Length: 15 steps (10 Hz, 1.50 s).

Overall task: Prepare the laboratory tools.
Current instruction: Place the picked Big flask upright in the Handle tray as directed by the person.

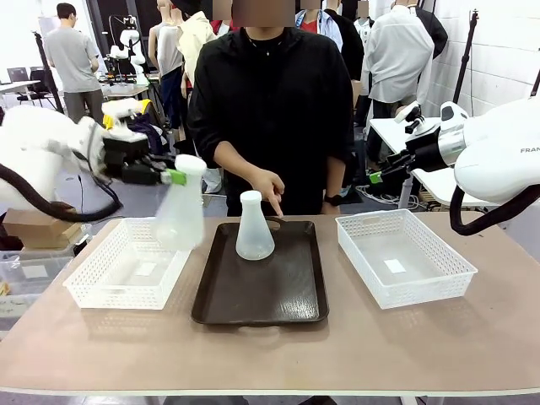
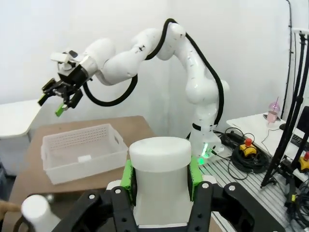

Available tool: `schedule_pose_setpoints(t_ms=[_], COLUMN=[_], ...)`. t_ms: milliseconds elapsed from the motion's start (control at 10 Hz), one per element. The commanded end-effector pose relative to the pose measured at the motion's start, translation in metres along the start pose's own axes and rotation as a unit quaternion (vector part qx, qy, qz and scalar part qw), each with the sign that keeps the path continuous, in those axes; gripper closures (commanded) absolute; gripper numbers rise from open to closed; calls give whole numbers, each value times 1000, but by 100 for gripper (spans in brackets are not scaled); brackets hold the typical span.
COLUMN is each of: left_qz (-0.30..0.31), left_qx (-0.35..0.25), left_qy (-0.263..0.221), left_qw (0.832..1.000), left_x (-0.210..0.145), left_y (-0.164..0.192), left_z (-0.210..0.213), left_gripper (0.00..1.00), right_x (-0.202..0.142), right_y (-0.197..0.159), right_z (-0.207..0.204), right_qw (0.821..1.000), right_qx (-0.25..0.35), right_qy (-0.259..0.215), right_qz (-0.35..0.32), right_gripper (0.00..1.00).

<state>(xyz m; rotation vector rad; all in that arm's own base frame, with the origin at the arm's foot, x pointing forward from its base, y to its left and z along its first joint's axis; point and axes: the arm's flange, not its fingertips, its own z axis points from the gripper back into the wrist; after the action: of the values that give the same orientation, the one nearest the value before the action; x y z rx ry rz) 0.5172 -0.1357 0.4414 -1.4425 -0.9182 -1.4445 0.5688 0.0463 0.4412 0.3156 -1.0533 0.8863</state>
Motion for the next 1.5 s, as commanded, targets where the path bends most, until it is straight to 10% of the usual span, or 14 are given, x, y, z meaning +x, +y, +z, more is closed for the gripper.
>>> schedule_pose_setpoints(t_ms=[0, 1400], left_qz=[-71, -158], left_qx=[2, -50], left_qy=[-42, -97], left_qw=[997, 981], left_x=[-37, -118], left_y=[3, 28], left_z=[-35, -101], left_gripper=[100, 100], right_x=[1, 1], right_y=[-2, -2], right_z=[1, 1], right_qw=[1000, 1000], right_qx=[2, 2], right_qy=[6, 6], right_qz=[6, 6], right_gripper=[0, 0])
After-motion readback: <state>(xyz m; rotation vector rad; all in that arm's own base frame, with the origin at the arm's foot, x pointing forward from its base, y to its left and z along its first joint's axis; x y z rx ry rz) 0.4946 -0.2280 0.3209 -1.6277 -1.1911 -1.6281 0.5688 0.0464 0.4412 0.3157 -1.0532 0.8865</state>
